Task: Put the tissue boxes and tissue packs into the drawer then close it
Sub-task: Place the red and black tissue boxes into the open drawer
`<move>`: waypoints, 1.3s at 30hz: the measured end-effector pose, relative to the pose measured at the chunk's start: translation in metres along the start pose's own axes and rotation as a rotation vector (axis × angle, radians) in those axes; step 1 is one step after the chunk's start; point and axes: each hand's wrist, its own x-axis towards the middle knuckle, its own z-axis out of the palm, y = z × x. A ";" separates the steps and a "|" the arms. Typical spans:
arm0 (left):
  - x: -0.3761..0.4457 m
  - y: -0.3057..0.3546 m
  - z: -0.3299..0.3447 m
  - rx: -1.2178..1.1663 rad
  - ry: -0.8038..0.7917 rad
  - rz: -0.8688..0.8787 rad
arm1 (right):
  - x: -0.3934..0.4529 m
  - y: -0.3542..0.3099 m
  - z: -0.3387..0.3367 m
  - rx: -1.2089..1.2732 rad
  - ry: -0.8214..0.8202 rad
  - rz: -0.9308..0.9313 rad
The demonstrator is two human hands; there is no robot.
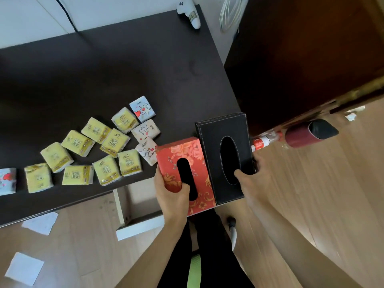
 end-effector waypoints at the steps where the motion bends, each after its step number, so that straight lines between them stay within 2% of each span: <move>1: -0.001 -0.001 0.001 -0.005 0.009 0.005 | 0.001 0.003 0.001 0.016 -0.006 0.011; 15: -0.018 -0.045 0.002 -0.007 -0.001 -0.026 | -0.012 0.027 -0.001 0.092 -0.048 0.014; 24: -0.025 -0.087 -0.001 0.001 -0.075 -0.002 | -0.020 0.055 -0.010 -0.016 -0.009 0.001; 29: -0.013 -0.094 -0.002 -0.023 -0.156 0.032 | -0.005 0.065 -0.004 -0.190 -0.029 -0.175; 33: 0.006 -0.090 -0.011 0.000 -0.196 0.112 | 0.018 0.060 -0.005 -0.414 0.030 -0.446; 37: 0.048 -0.069 -0.030 0.165 -0.339 0.206 | 0.038 0.046 -0.012 -0.673 0.004 -0.557; 39: 0.059 -0.058 -0.040 0.361 -0.403 0.268 | 0.042 0.037 -0.011 -0.717 0.006 -0.569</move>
